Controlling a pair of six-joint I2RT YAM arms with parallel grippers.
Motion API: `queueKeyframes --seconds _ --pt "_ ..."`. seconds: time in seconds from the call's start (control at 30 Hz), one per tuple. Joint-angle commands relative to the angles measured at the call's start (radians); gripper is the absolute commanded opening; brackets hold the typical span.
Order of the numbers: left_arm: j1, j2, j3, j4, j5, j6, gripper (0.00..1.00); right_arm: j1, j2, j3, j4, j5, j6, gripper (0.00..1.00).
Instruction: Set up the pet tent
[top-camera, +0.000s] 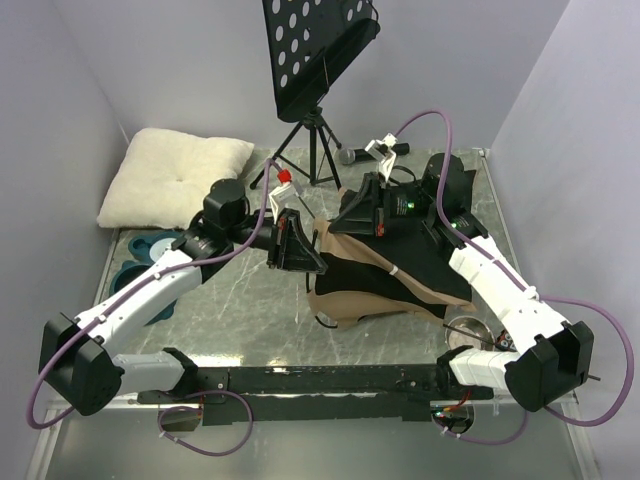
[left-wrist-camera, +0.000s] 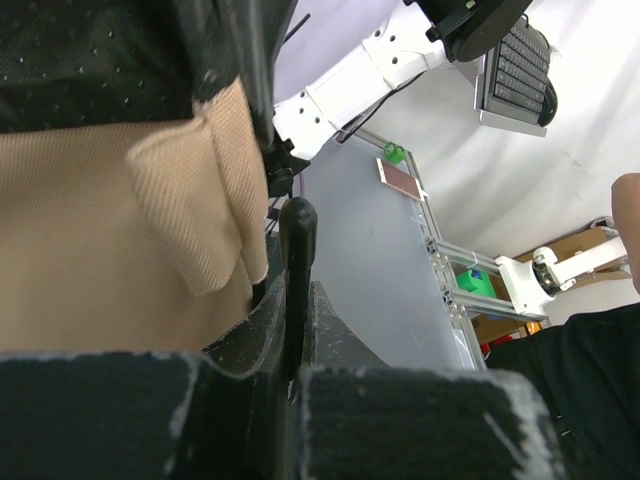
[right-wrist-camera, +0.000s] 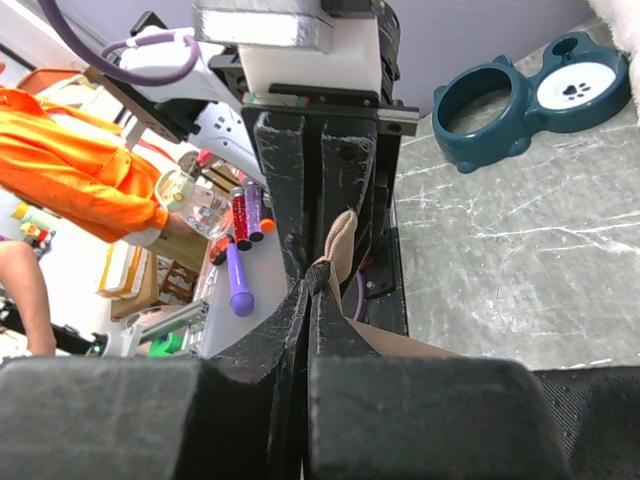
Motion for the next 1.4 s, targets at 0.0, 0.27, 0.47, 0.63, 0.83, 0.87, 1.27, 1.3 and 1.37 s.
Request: queueKeyframes --seconds 0.0,0.27,0.47,0.63,0.83,0.87,1.27,1.3,1.37 --pt "-0.043 0.05 -0.136 -0.248 0.131 -0.063 0.01 -0.056 -0.101 0.083 0.376 0.184 0.089 0.0" --pt "-0.041 0.054 -0.175 -0.206 0.133 -0.102 0.01 -0.071 -0.111 0.072 0.41 0.211 0.132 0.0" --pt "-0.061 0.067 -0.166 -0.232 0.114 -0.079 0.01 -0.072 -0.114 0.063 0.43 0.234 0.155 0.0" --pt "-0.07 0.099 -0.139 -0.252 0.116 -0.065 0.01 -0.072 -0.112 0.058 0.448 0.24 0.171 0.0" --pt "-0.07 0.103 -0.165 -0.189 0.142 -0.117 0.01 -0.072 -0.117 0.061 0.457 0.248 0.181 0.0" --pt "-0.07 0.102 -0.172 -0.173 0.143 -0.131 0.01 -0.072 -0.12 0.061 0.459 0.245 0.183 0.0" --pt "-0.086 0.108 -0.186 -0.151 0.14 -0.154 0.01 -0.072 -0.111 0.061 0.479 0.256 0.204 0.0" --pt "-0.087 0.109 -0.189 -0.143 0.14 -0.16 0.01 -0.072 -0.112 0.06 0.48 0.256 0.206 0.0" --pt "-0.086 0.11 -0.197 -0.125 0.142 -0.176 0.01 -0.072 -0.112 0.058 0.487 0.253 0.209 0.0"
